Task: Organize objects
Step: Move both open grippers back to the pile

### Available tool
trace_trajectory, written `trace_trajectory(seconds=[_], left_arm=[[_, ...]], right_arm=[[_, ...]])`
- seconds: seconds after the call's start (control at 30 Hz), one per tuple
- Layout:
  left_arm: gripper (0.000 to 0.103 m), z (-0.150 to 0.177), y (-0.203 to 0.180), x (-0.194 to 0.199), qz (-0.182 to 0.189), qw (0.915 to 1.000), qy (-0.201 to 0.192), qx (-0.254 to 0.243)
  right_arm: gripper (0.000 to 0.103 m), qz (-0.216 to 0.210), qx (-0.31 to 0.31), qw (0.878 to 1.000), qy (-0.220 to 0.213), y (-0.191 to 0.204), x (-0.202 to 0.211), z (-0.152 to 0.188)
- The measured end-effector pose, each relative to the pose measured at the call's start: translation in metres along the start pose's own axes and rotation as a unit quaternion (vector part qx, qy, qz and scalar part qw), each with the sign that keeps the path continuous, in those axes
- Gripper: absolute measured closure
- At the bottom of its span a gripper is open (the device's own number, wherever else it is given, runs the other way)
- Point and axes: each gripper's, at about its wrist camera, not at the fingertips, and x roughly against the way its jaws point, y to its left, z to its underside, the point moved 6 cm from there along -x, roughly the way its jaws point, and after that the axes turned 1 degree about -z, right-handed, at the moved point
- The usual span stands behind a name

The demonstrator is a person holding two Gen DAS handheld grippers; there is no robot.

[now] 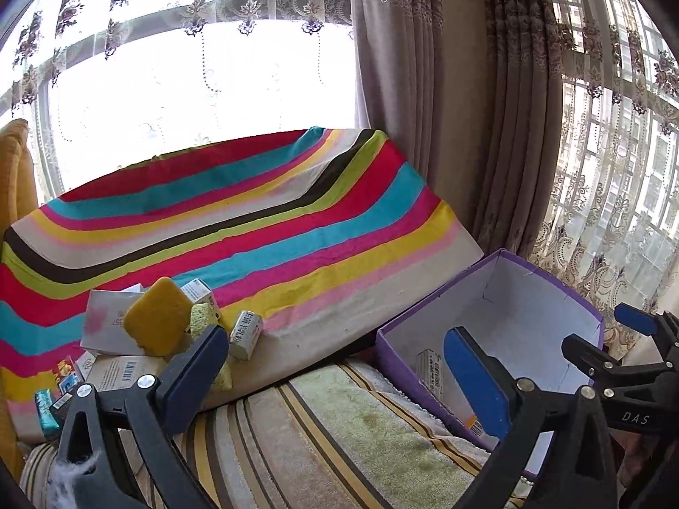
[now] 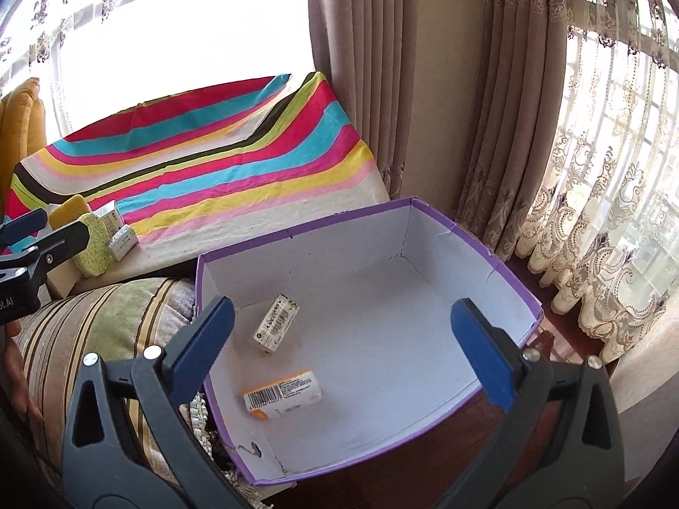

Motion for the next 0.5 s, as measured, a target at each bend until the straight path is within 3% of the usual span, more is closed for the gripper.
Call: trace_trajectory(seconds=[0.2,0.37,0.5], left_arm=[[0.0,0.007,0.035,0.025,-0.02,0.9994,-0.028,0.011],[0.0,0.022,0.071,0.043,-0.017,0.9987,-0.022,0.044],[0.0,0.035,0.107,0.058,-0.036,0.9961,-0.019,0.079]], right_arm=[[0.0,0.006,0.062,0.998,-0.014,0.025,0.003,-0.004],[0.0,-0.08,0.047,0.996,-0.012,0.044,0.009,-0.002],[0.0,-0.118,0.044,0.992,0.014,0.063,0.006,0.004]])
